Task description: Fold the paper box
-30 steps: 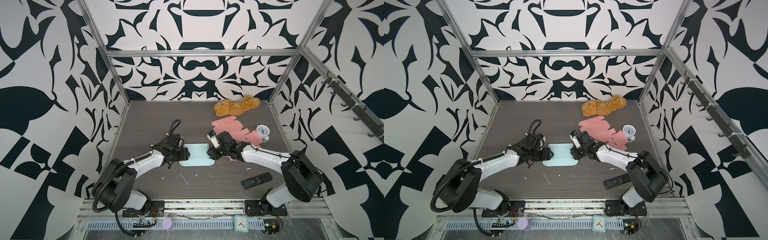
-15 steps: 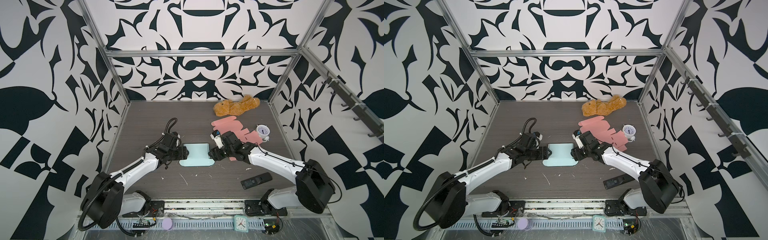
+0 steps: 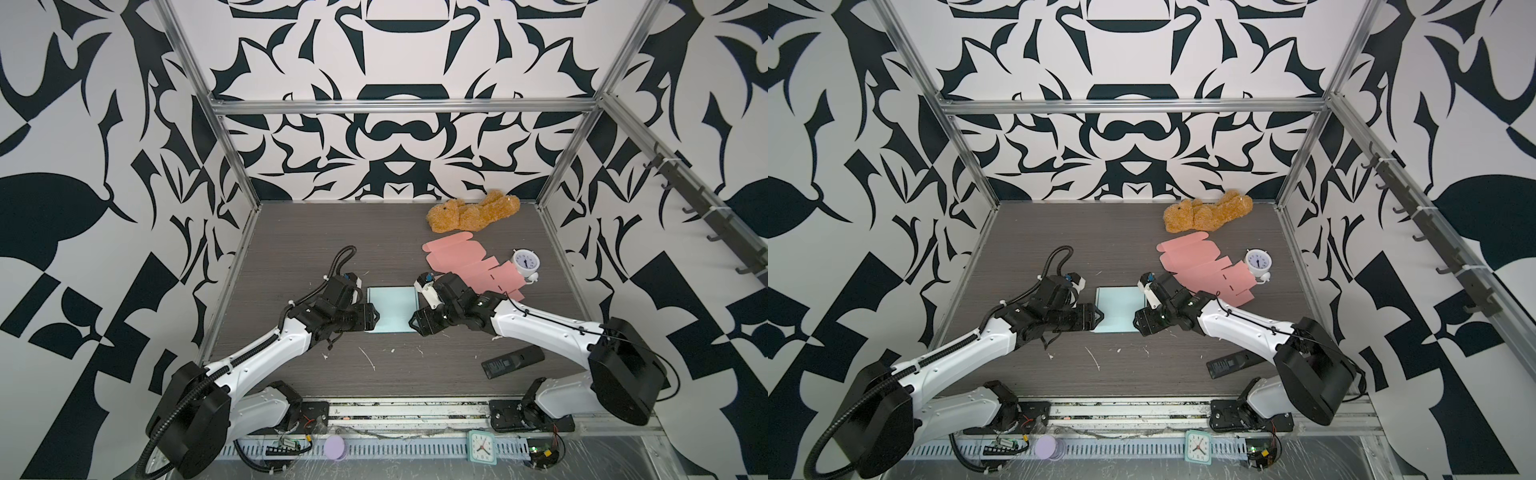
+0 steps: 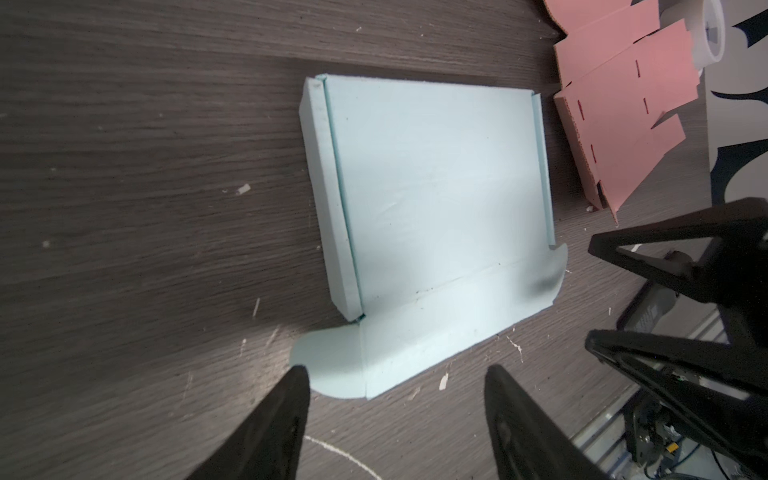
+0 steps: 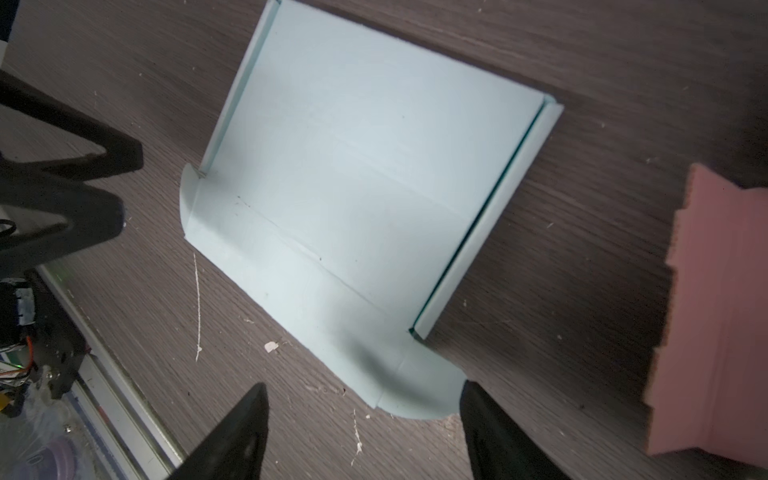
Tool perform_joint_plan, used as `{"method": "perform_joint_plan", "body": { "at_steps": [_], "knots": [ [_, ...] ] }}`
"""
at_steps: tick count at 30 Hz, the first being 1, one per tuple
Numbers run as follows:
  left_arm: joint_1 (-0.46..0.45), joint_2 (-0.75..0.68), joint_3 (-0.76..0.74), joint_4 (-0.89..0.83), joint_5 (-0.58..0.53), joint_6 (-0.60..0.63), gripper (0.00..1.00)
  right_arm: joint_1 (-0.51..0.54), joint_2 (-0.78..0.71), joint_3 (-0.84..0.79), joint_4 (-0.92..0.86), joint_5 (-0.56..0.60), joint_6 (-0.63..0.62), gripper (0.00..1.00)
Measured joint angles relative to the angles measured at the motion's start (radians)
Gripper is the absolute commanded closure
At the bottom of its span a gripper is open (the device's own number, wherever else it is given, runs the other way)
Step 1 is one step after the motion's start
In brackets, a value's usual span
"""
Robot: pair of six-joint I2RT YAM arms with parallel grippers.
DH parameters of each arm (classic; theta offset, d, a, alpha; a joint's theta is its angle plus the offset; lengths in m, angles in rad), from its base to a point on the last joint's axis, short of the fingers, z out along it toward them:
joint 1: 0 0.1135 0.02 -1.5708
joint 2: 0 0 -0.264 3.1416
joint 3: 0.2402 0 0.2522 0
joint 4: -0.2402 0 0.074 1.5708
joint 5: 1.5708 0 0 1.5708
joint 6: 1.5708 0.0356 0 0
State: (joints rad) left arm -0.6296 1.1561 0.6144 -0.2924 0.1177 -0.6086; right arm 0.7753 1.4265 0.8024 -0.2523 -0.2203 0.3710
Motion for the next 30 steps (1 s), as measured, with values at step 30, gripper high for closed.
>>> {"method": "perform_joint_plan", "body": {
  "at_steps": [30],
  "knots": [
    [-0.031,0.168,-0.036,0.146,0.056,-0.038,0.31,0.034,0.106,-0.021,0.097,-0.024,0.068,0.25]
  ]
}}
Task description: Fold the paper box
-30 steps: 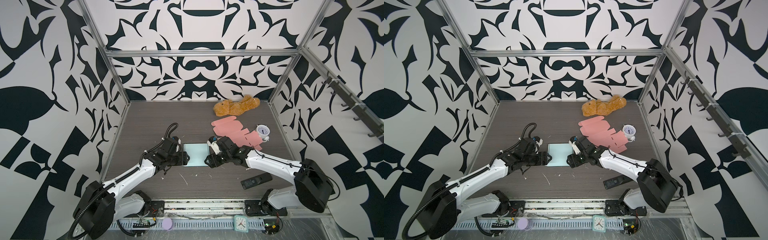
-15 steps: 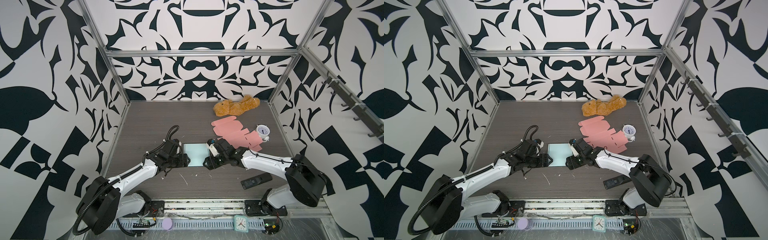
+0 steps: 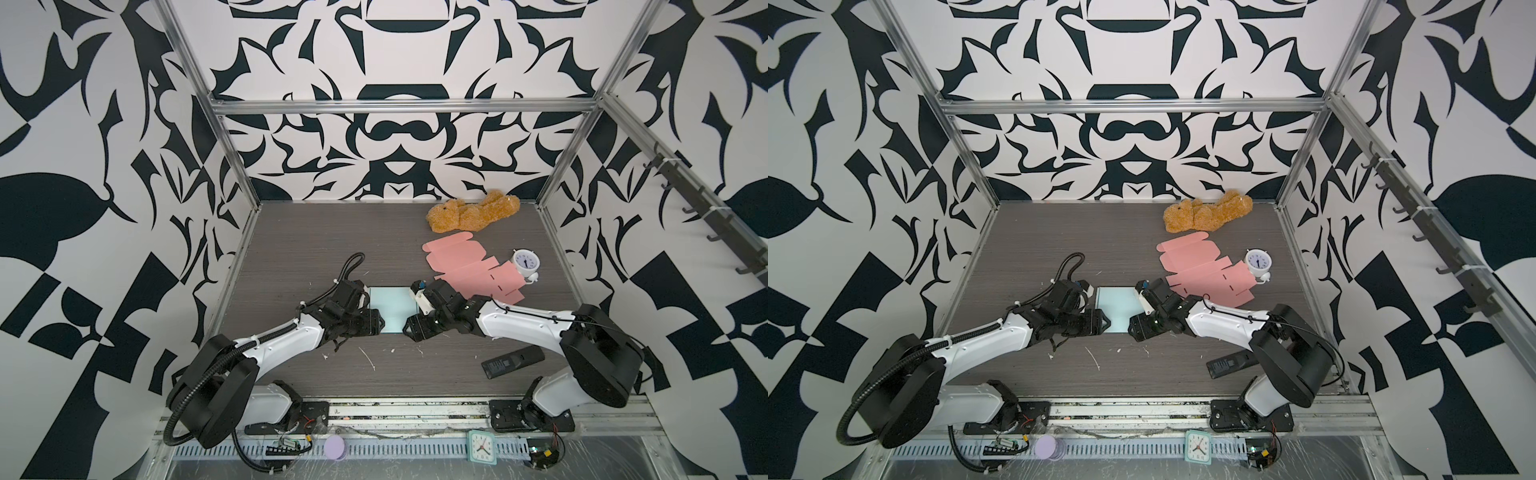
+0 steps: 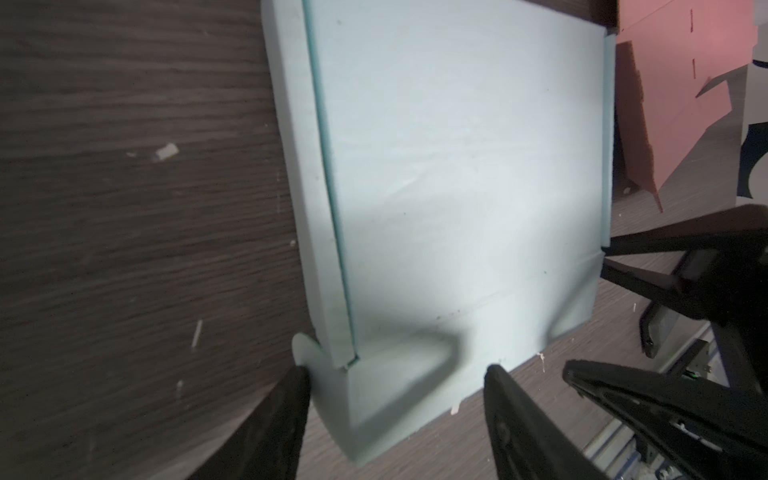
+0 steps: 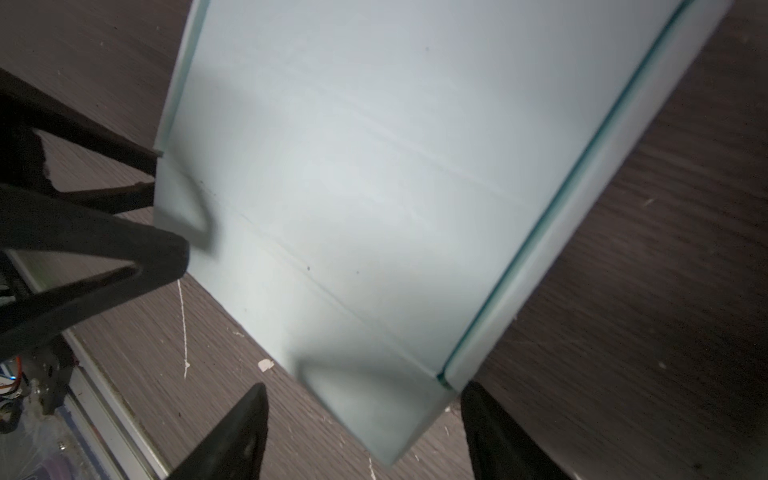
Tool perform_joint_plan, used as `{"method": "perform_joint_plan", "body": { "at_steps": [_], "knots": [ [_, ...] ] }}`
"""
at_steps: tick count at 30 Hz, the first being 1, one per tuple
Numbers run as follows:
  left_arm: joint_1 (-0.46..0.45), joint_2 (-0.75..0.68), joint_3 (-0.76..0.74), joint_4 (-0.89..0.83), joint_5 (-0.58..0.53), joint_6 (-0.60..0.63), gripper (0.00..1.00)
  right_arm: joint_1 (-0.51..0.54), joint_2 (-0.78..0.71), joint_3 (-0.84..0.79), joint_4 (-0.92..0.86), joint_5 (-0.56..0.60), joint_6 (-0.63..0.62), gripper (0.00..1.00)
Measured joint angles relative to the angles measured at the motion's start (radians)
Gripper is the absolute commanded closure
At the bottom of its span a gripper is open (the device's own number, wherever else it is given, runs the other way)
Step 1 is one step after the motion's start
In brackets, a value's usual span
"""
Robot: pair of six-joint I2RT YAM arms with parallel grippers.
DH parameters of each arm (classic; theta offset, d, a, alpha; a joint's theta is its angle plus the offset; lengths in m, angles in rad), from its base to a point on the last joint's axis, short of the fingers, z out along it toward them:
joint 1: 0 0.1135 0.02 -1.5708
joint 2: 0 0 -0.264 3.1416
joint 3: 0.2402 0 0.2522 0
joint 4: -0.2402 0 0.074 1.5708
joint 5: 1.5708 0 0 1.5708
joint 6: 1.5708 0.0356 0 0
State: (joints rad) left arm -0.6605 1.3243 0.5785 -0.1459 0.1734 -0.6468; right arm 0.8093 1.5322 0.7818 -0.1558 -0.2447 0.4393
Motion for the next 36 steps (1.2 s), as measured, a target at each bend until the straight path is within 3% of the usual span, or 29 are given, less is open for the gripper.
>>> {"method": "perform_joint_plan", "body": {
  "at_steps": [36],
  "knots": [
    [-0.037,-0.018,-0.001,0.009,-0.016,-0.038,0.36,0.014,-0.006,-0.026,0.019,0.01,0.015,0.25]
  ]
}}
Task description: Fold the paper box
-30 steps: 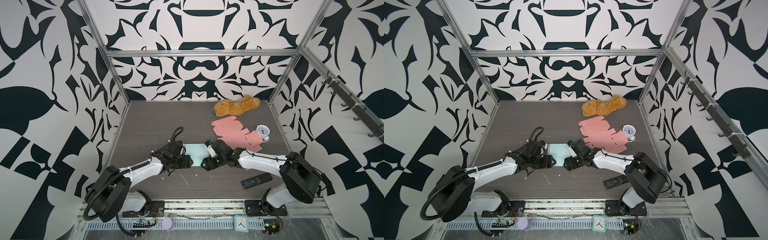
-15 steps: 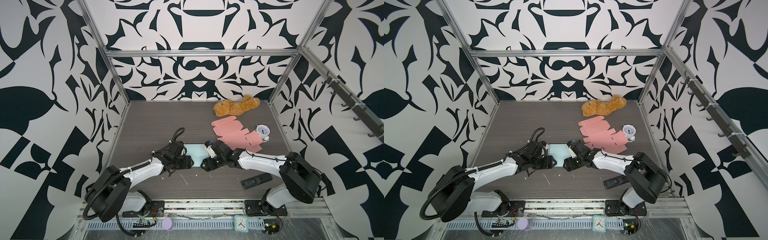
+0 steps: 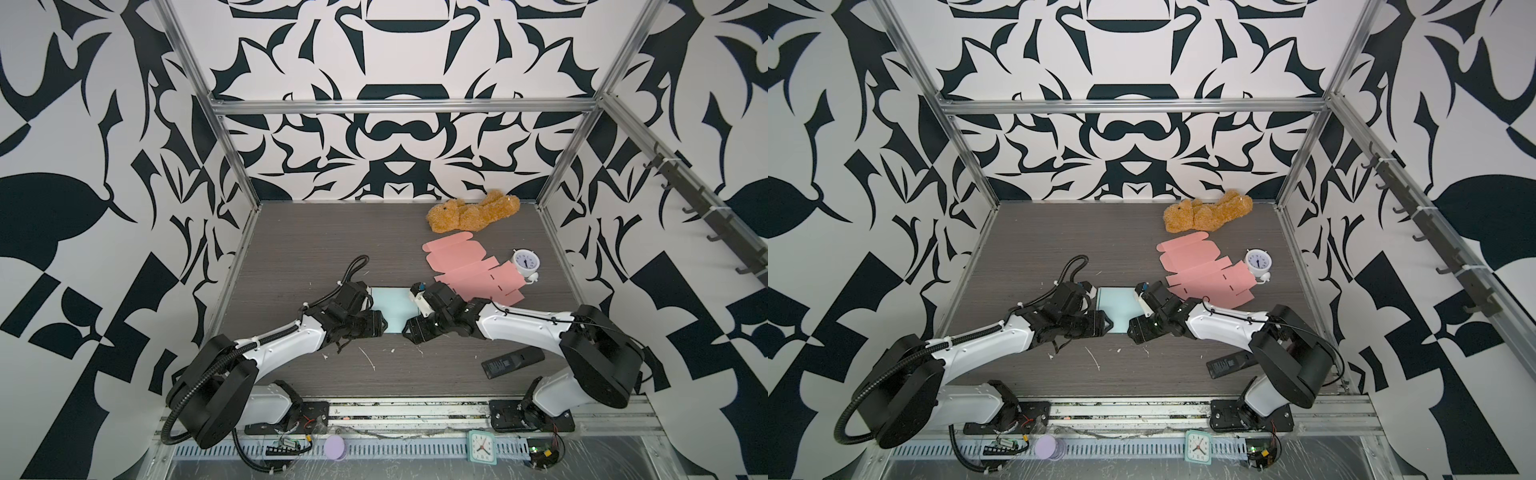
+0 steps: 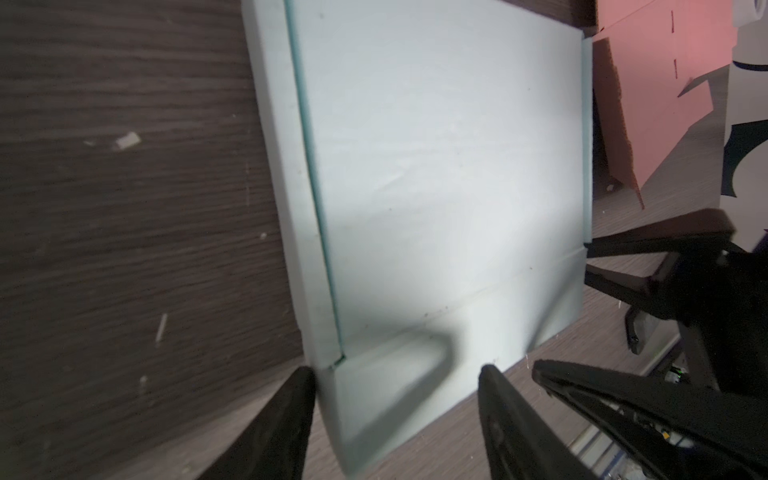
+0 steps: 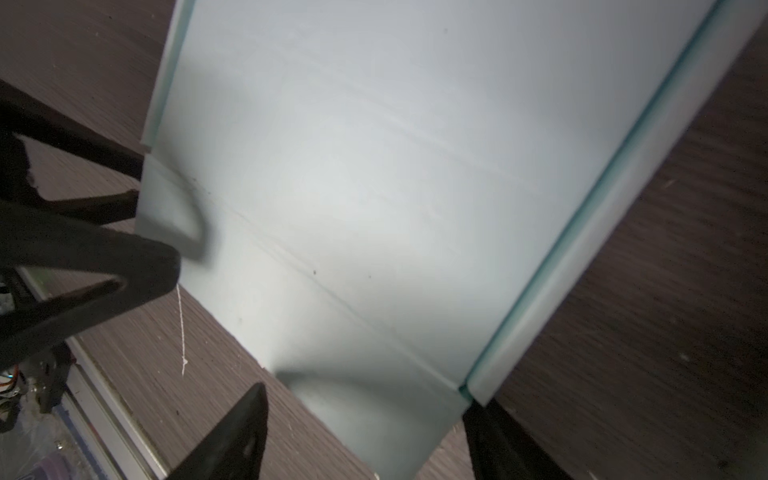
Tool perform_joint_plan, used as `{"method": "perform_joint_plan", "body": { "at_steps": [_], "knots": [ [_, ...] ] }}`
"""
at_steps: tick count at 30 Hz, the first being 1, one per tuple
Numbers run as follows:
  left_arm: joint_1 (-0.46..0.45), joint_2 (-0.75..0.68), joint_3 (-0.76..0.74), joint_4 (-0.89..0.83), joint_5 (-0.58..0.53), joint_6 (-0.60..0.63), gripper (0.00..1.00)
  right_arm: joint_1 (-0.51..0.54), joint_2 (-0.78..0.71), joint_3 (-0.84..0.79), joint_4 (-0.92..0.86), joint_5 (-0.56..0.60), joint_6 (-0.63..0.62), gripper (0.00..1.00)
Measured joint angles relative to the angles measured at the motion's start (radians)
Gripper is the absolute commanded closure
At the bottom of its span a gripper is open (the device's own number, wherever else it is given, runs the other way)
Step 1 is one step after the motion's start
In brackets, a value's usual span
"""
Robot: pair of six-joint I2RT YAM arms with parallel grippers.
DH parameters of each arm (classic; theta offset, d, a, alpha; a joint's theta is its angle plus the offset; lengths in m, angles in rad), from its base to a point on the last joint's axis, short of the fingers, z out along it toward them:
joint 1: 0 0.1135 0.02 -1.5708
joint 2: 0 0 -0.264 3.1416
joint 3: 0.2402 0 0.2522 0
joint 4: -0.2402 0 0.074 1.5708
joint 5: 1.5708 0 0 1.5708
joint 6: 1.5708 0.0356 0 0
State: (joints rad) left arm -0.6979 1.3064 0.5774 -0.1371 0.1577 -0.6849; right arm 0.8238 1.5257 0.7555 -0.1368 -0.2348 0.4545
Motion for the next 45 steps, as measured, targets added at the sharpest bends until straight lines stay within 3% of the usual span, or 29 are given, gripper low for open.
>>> {"method": "perform_joint_plan", "body": {
  "at_steps": [34,45],
  "knots": [
    [-0.003,0.002,-0.008,0.0,-0.001,-0.004,0.38,0.009,0.004,-0.002,0.007,0.003,0.004,0.29],
    [-0.003,0.013,-0.008,0.007,-0.004,-0.004,0.39,0.009,0.026,-0.002,0.008,0.033,-0.011,0.41]
  ]
}}
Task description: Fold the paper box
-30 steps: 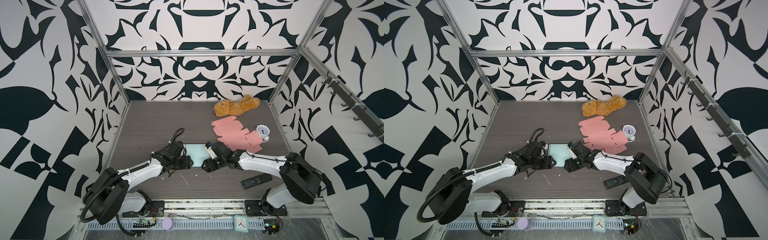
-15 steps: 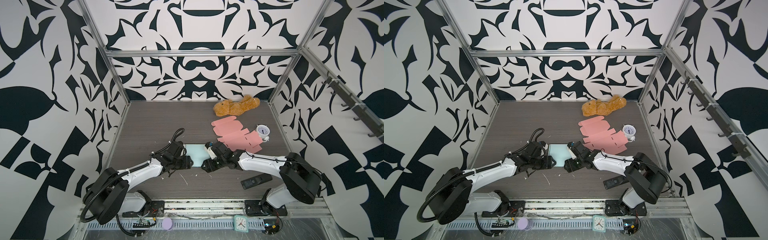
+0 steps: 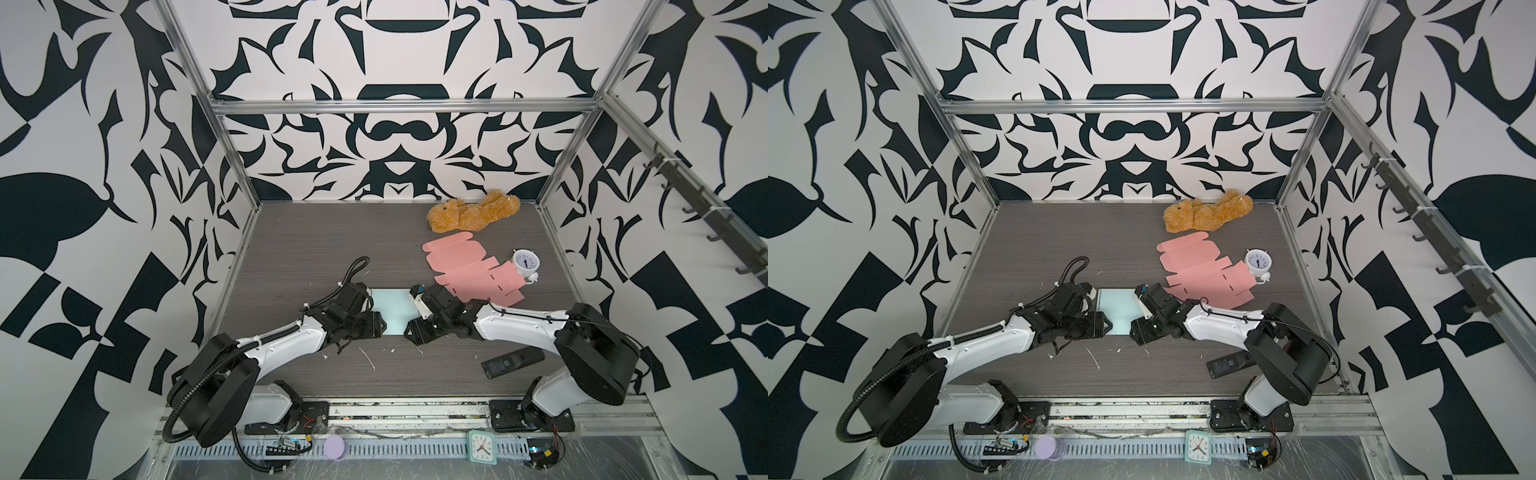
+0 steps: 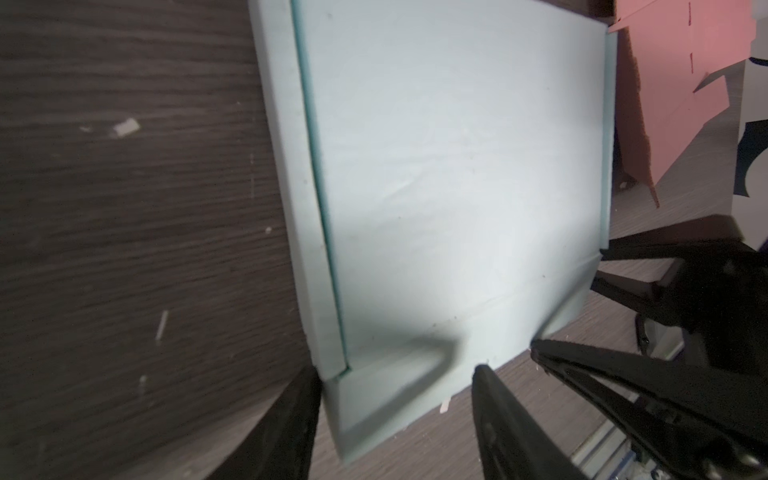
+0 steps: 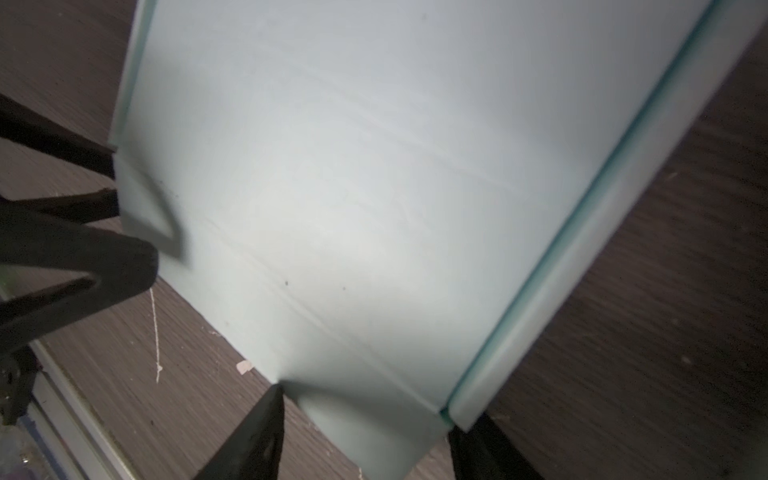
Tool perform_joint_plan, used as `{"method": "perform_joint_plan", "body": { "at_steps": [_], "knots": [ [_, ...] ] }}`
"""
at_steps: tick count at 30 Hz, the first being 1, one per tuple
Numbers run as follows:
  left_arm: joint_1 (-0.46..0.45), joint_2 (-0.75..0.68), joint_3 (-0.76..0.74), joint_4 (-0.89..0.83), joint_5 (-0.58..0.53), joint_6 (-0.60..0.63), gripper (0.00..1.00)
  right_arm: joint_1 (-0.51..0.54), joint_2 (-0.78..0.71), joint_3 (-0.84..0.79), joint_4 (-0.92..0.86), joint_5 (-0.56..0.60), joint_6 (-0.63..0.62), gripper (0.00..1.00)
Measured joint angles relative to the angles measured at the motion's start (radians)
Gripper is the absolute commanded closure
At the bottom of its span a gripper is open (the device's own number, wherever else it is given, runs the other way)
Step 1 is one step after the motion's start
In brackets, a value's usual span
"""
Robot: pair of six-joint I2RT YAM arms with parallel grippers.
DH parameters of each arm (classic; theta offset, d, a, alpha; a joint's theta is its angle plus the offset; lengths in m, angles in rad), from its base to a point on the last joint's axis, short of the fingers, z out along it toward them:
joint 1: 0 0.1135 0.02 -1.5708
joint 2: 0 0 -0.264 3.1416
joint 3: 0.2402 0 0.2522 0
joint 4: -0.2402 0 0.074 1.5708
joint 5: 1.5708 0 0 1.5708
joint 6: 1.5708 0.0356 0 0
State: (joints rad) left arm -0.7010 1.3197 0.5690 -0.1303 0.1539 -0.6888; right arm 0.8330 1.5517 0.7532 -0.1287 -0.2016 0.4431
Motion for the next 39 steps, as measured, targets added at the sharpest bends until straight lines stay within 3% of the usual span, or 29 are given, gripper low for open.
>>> {"method": "perform_joint_plan", "body": {
  "at_steps": [12,24,32,39],
  "knots": [
    [-0.001,-0.003,0.0,-0.018,-0.022,0.011,0.39,0.001,0.002,0.027,-0.019,0.053,-0.03,0.42],
    [0.031,-0.083,0.007,-0.071,-0.048,0.066,0.31,0.001,0.01,0.042,-0.042,0.094,-0.055,0.41],
    [0.093,0.044,0.124,-0.063,-0.003,0.13,0.31,0.002,0.019,0.058,-0.047,0.11,-0.067,0.4],
    [0.101,0.095,0.132,-0.06,0.002,0.143,0.34,0.002,0.05,0.08,-0.046,0.111,-0.08,0.38]
  ]
}}
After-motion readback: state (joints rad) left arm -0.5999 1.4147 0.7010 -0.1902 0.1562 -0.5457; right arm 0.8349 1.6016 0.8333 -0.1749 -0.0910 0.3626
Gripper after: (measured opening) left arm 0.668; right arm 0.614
